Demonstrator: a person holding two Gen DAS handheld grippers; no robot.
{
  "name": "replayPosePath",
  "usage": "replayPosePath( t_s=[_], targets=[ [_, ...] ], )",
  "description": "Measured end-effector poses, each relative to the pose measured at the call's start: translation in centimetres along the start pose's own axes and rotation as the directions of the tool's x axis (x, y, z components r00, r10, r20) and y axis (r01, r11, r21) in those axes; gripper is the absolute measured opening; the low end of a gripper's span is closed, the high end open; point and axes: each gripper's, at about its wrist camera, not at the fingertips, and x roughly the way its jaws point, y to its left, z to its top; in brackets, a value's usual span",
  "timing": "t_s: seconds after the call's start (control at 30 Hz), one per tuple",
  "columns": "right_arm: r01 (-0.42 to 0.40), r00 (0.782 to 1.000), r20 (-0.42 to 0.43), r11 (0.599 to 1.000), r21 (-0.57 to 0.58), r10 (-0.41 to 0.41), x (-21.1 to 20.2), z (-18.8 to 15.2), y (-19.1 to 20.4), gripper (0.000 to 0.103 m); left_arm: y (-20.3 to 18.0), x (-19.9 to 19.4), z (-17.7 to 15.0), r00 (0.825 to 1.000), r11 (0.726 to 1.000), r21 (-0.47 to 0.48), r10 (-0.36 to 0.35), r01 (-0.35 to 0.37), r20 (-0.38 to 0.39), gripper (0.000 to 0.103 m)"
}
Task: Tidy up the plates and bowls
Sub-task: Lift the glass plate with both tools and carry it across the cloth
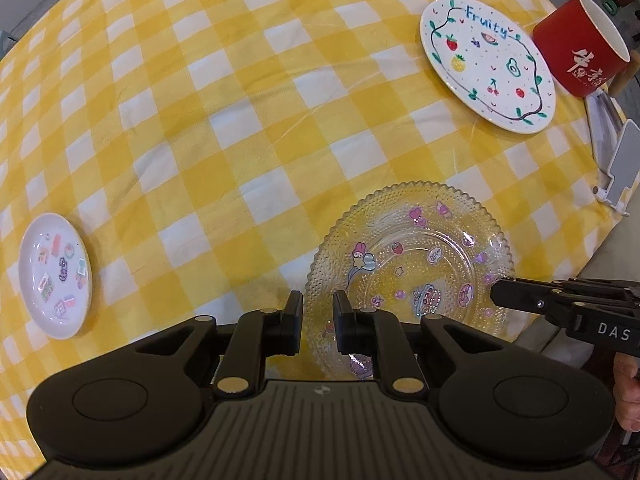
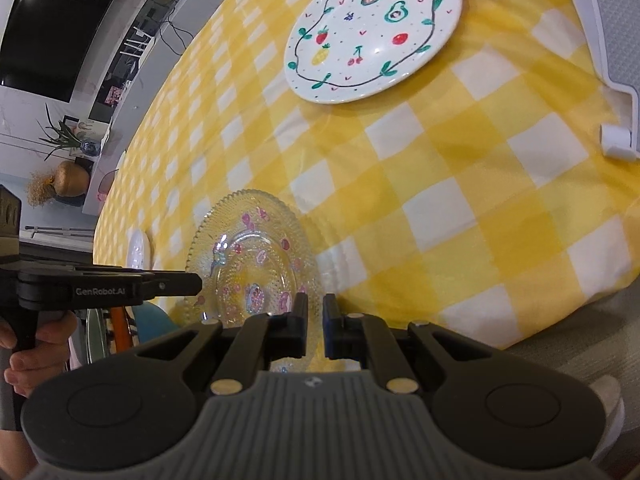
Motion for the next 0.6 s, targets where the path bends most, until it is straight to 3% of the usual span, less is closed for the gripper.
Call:
replayPosePath(
  t_s=[0.43,0.6],
  targets=[
    [0.011,1.0,0.007,1.0,-0.004,-0.011,0.1,-0.1,0.5,0.009,-0.9,0.7,-0.4,0.998,0.999,0.019,0.044,-0.045,0.037,0.017],
    [0.05,0.997,0.061,0.999,-0.016,-0.049,-0.4,-0.3,1.1,0.009,-1.1,0.5,-0.6,0.997,0.999,0.032,0.037,-0.039,0.07,0.018]
  ],
)
